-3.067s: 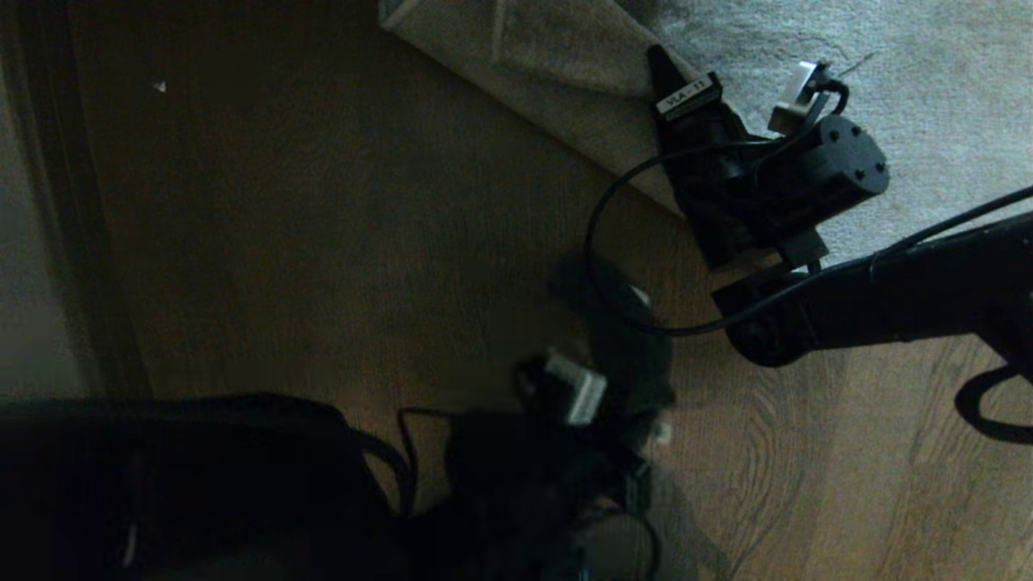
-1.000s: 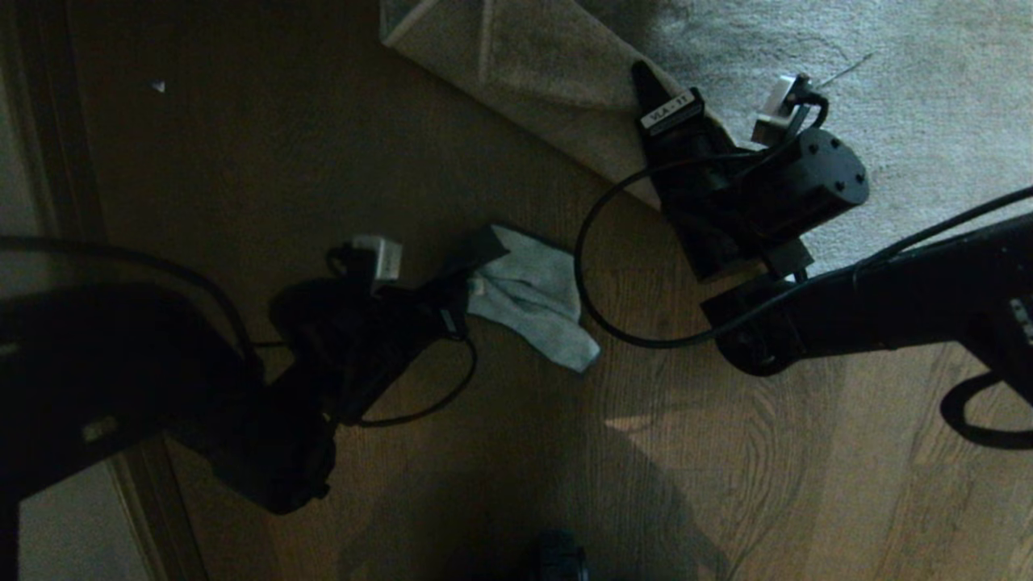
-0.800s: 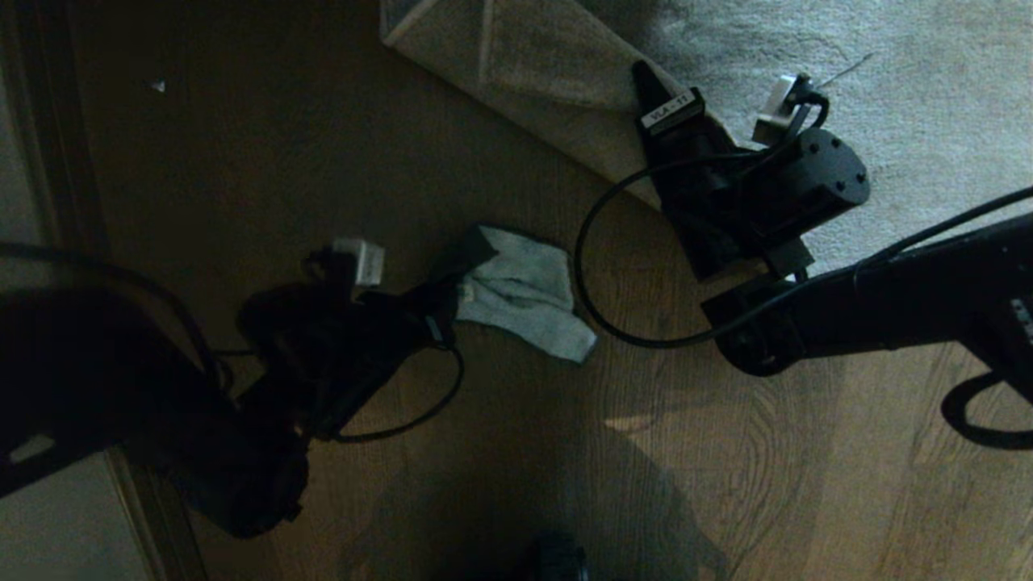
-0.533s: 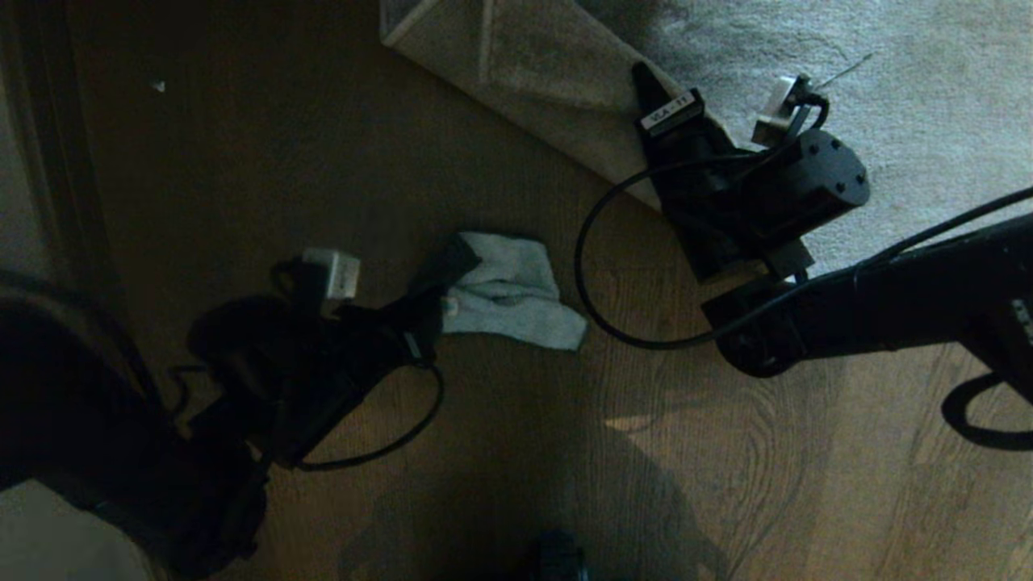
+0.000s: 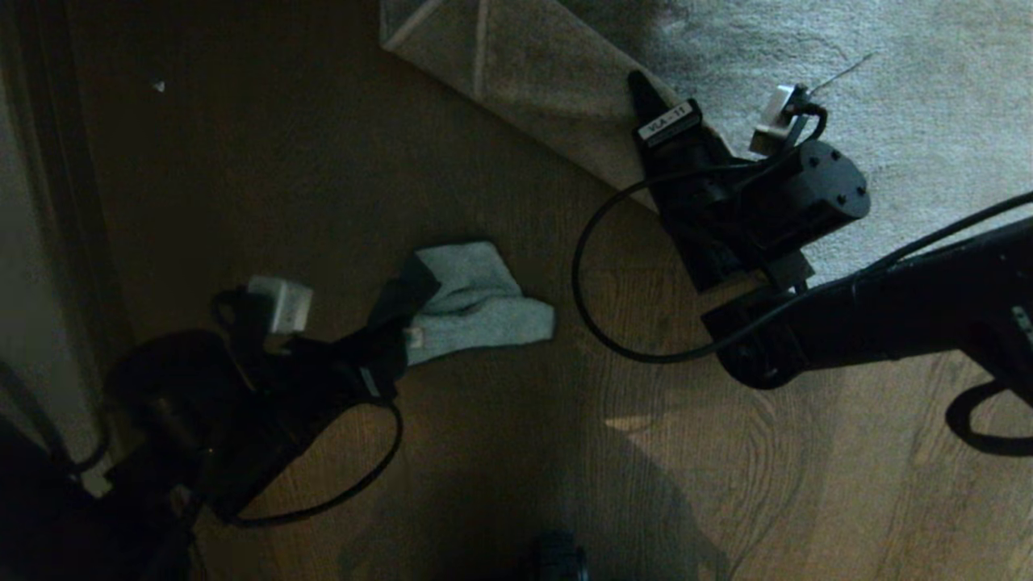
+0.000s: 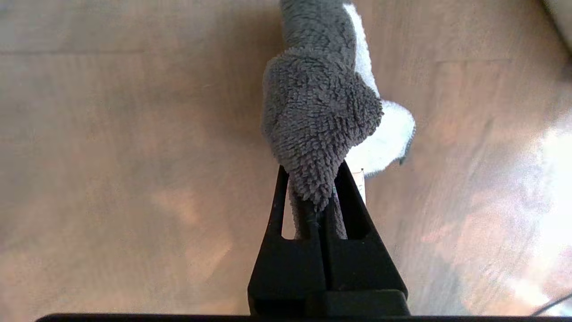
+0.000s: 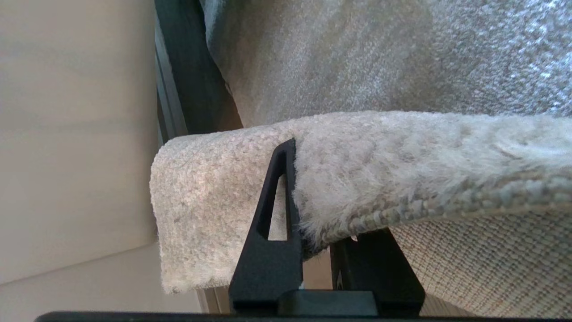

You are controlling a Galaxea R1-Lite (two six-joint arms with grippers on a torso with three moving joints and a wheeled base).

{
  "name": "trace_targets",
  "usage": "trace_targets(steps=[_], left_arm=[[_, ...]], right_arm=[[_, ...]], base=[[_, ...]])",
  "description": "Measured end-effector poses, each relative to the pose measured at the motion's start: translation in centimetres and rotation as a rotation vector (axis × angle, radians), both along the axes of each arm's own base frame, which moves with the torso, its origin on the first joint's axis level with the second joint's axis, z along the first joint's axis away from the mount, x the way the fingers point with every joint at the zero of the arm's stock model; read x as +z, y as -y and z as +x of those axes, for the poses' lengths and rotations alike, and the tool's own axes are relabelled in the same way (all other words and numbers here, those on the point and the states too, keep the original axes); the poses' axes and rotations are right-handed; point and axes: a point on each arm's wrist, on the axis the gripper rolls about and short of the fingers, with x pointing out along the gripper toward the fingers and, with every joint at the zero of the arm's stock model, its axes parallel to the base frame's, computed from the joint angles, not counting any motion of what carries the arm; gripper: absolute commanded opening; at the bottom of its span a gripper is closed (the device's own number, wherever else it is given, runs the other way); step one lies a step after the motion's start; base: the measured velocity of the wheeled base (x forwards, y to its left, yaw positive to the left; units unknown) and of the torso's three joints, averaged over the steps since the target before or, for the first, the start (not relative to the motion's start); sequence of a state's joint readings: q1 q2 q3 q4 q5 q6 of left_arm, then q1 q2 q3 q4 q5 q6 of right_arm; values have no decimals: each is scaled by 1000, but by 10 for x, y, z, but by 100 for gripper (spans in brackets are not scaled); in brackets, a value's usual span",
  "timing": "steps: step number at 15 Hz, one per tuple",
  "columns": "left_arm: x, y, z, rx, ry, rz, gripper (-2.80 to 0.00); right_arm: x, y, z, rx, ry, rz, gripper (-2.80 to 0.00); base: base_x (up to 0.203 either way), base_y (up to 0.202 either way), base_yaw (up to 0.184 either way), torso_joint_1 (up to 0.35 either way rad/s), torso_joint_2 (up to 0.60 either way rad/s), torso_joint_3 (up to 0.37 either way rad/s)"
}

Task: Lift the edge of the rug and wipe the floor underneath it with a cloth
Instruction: Wipe the floor under the carpet with a rag

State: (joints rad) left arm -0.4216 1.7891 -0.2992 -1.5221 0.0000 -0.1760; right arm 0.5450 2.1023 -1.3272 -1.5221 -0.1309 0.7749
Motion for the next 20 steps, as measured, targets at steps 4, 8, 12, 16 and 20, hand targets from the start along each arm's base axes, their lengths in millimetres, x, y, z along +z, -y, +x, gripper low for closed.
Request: trace_targets(steps=[4,8,12,16,20], left_arm=[[2,-30,-18,88,-4,26,-280],[1,-61,-47,190,-20,37,-280],[11,-85,-70,312,38,36,-280],[20,-95,-93,364,51,35,-280],[20,-101,-120,396,0,50,-280]], right_arm=[[3,-5,-5,12,8,-3,-280],[4,-12,-11,12,16,-20,-280],[4,-19,-16,26,18,-24,-280],[4,-22,-18,14,27,-47,-280],[2,-23,-19,11,24,-57,-280]], base=[[0,0,0,0,0,0],[0,0,0,0,0,0],[0,0,0,0,0,0],[0,0,0,0,0,0],[0,0,0,0,0,0]])
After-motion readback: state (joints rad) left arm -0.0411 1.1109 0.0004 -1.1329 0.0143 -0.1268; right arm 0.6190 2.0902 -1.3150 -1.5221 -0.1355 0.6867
